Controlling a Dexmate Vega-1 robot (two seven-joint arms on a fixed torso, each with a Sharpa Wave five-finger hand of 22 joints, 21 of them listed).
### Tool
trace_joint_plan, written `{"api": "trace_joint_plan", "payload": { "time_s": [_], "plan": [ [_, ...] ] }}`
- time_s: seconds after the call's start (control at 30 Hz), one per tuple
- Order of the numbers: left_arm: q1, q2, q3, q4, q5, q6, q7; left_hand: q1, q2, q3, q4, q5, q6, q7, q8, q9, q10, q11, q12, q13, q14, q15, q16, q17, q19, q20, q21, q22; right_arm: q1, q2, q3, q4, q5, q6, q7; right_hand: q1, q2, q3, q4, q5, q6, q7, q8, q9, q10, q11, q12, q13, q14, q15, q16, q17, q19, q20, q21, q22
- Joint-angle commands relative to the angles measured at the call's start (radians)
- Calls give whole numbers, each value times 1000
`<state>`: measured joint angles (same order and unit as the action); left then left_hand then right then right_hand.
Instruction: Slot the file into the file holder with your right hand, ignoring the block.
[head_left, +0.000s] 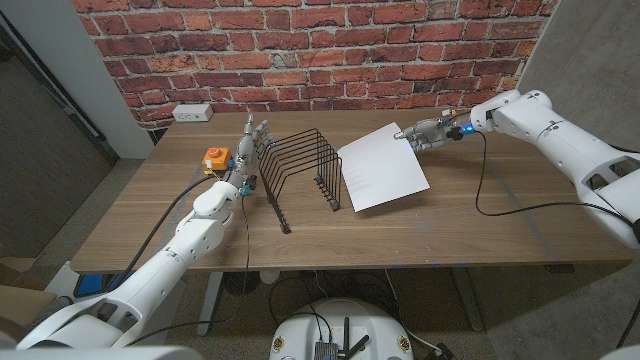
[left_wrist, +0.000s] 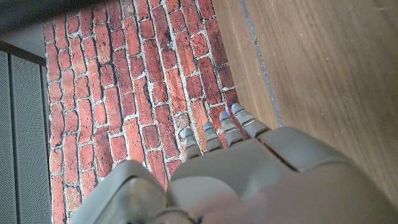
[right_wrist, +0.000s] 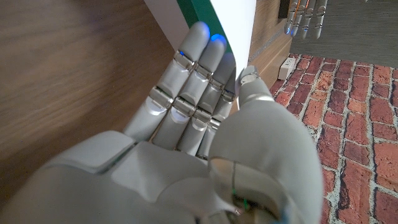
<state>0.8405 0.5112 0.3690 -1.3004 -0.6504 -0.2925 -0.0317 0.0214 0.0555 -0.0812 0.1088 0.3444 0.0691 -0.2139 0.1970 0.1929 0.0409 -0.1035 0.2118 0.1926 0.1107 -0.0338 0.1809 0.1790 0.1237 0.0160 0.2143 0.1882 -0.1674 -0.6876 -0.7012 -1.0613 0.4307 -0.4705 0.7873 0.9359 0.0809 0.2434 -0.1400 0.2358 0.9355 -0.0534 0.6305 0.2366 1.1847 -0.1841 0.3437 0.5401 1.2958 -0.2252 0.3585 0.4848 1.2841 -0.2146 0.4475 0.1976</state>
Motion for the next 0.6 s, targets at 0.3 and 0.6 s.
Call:
{"api": "trace_joint_plan", "payload": {
  "time_s": [0.3,0.6],
  "plan": [
    [0,0,0,1,0,0,-2,-5,0,6,4,4,-2,-5,2,5,-1,-11,2,5,10,1,6,2,9,0,2,5,-16,-36,11,-93,12,-14,-40,29,41,36,-12,-18,23,-4,14,-6,17,-1,-10,8,15,-1,-6,10,-8,1,15,5],
    [0,0,0,0,0,0,-2,-5,0,7,4,4,-2,-5,2,5,-1,-9,2,5,10,1,6,2,9,0,2,5,-18,-53,11,-138,6,-15,-51,36,46,46,-15,-30,27,-5,17,-10,20,0,-16,11,16,0,-11,14,-11,1,21,6]
  ]
}}
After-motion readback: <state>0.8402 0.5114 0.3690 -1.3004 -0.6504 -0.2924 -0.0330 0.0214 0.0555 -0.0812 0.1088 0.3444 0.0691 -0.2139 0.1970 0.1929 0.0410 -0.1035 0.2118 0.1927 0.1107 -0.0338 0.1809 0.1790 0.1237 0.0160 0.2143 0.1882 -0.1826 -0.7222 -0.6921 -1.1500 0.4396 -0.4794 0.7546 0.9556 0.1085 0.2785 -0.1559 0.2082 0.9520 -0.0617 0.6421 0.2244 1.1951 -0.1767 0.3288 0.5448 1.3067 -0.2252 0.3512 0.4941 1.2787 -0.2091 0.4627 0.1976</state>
